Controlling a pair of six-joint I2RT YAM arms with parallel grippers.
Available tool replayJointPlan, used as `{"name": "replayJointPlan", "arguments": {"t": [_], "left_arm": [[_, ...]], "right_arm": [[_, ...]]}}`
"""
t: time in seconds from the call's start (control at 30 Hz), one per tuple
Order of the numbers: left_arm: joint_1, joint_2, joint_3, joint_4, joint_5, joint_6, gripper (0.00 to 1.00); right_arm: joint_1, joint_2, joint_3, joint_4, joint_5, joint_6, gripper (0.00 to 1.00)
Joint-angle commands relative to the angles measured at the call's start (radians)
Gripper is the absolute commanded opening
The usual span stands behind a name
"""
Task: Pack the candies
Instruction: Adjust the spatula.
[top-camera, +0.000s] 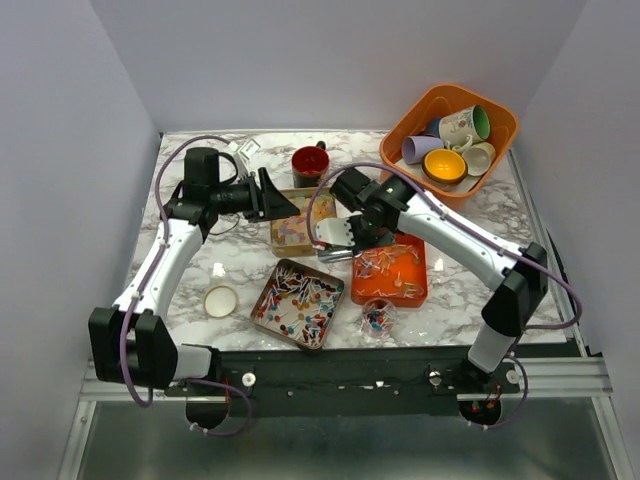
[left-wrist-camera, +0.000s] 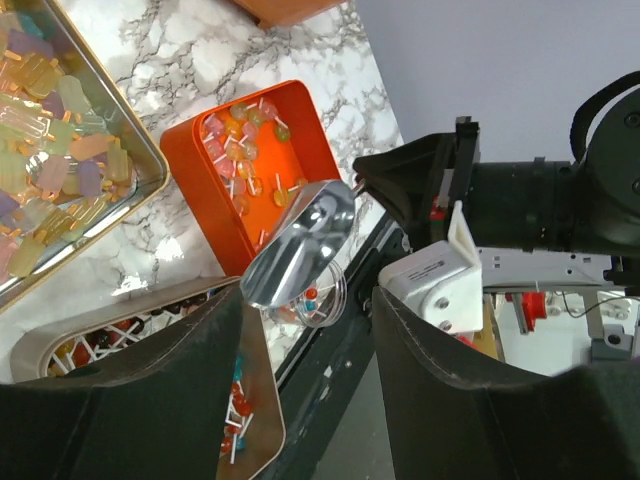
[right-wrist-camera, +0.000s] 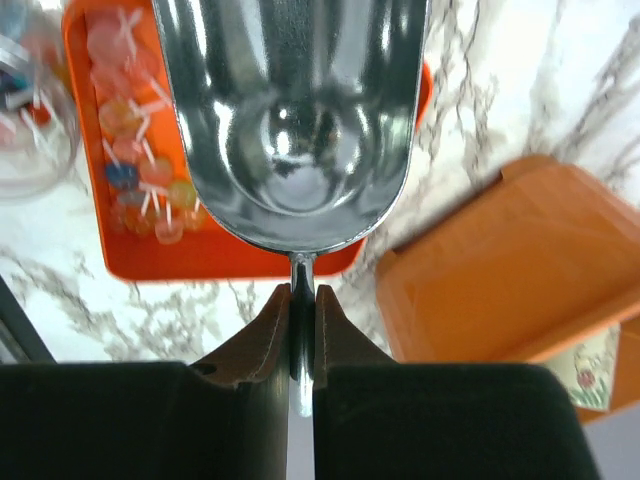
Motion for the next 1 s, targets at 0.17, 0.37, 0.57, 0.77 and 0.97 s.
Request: {"name": "replayJointPlan", "arguments": {"t": [0.17,0.37,0.57,0.77,0.97], "left_arm": [[-0.058,0.156,0.146,-0.175,-0.039,0.211,0.59],[-0.073,0.187,0.163,-0.163,-0.044,0.226,0.58],[-0.093,0.199,0.157,-0.155,-0.062,0.231,0.55],[-0.093,0.208,0.129,-0.103,0.033,0.205,0.14],[-0.084,0.233,0.052,0.108,0.244,0.061,0.00]], "right_arm": [[-0.009,0.135,0.240,0.075,-0.138,0.146,0.01],[-0.018,0.141,0.297,0.068,-0.140,0.149,0.01],[-0.021,0.121,0.307,0.073,-0.180,0.156,0.01],[-0.021,0.115,0.317,0.084,-0.203,0.156,0.01],[-0.027,0.057,0.216,0.156,-0.264,0.143,0.19]]}}
